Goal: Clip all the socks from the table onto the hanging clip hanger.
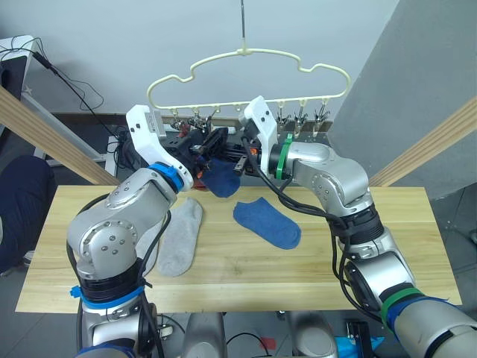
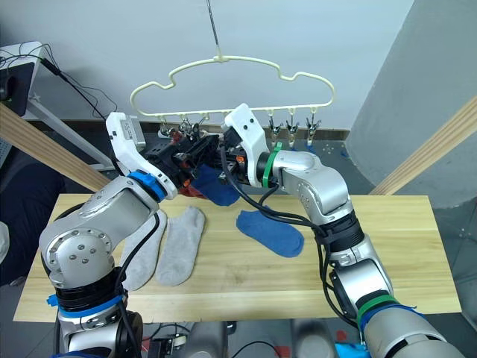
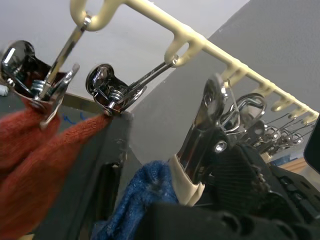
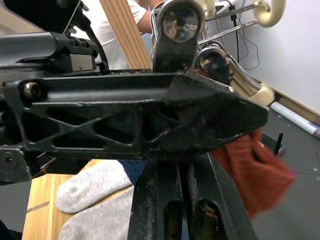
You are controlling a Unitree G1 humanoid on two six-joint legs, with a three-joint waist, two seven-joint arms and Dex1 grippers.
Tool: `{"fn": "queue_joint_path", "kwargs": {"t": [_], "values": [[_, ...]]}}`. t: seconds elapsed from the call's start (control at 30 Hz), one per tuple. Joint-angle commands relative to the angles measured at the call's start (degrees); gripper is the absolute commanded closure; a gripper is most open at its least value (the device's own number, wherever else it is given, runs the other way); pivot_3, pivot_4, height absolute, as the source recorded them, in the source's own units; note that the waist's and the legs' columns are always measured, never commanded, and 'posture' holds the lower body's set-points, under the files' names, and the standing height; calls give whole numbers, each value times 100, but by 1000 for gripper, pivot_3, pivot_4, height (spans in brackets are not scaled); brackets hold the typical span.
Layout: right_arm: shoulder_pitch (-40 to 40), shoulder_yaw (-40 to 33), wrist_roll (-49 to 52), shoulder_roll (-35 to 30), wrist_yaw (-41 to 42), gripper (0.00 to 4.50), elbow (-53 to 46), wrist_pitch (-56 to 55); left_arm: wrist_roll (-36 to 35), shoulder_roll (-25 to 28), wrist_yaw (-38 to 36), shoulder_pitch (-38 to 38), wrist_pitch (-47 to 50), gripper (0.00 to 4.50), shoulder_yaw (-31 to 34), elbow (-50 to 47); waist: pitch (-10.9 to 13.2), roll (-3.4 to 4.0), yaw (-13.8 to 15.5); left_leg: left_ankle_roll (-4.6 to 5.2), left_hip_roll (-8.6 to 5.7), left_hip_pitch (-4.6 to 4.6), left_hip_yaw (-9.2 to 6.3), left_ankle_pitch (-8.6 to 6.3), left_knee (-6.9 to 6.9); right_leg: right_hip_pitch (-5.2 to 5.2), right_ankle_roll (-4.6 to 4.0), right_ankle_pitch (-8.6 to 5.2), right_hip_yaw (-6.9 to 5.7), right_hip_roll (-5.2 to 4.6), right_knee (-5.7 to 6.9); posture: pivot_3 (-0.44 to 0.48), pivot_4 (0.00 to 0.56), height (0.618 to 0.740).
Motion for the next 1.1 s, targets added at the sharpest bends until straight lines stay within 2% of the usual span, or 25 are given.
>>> {"fn": "queue_joint_path", "kwargs": {"t": [0.03, 0.13, 0.23, 0.37, 0.5, 0.6, 0.73, 0.87, 1.1], "values": [[-59, -102, 127, 43, 91, 4500, -242, -106, -37, 140, -123, 63, -36, 1789, -36, -246, -1, -1, 0, 0, 0, 0, 0, 0, 1, 0, 0, 0, 0, 0, 2, -92, 319, 740], [-7, -65, 123, 19, 129, 4500, -251, -70, -21, 474, -432, 193, -18, 1789, -85, -439, -1, -1, -5, 0, 1, 1, 0, 0, 1, -2, 0, 0, 0, 1, 5, -91, 320, 740], [19, -59, 143, -18, 190, 3801, -260, -21, -44, 814, -640, 343, -4, 1739, -49, -605, -1, -2, -4, -3, 2, 0, 0, 2, 0, -3, 0, 0, 0, 2, 6, -90, 321, 740], [43, -52, 119, -62, 213, 2385, -254, -24, -80, 1042, -786, 533, -49, 1739, -37, -738, -2, -3, 9, -3, 1, 1, 0, 2, 0, -3, 0, 0, 1, 1, 6, -85, 321, 740], [148, 9, 81, -167, 190, 1016, -353, 58, -194, 1557, -1127, 1109, -28, 1739, 302, -1100, -5, -7, -12, -3, 4, 2, 2, 2, -3, -5, 0, 0, 4, 2, 5, -81, 324, 740], [258, 25, 121, -261, 200, 16, -498, 167, -277, 1757, -1194, 1353, -121, 1739, 506, -1202, -5, -8, 13, -2, 4, 1, 1, 2, -7, -14, -1, 0, 1, 2, 10, -72, 326, 740], [366, 27, 171, -350, 226, 16, -659, 290, -313, 1918, -1253, 1552, -184, 1739, 606, -1297, -6, -9, 26, 6, 2, 0, 1, -2, -6, -13, -1, 0, 4, 1, 10, -68, 327, 740], [689, 31, 287, -691, 318, 16, -1239, 691, -300, 2007, -1410, 2203, -384, 1739, 970, -1639, -6, -9, 40, 7, 4, 1, 0, -2, -8, -13, -5, 2, 4, 1, 8, -54, 328, 740], [1375, -215, 738, -1578, 397, 16, -2418, 1380, -59, 1884, -1407, 2689, -783, 1739, 788, -1884, -6, -9, 130, 11, 2, 1, 0, -4, -8, -12, -6, 3, 4, 1, 7, -62, 332, 740]]}}
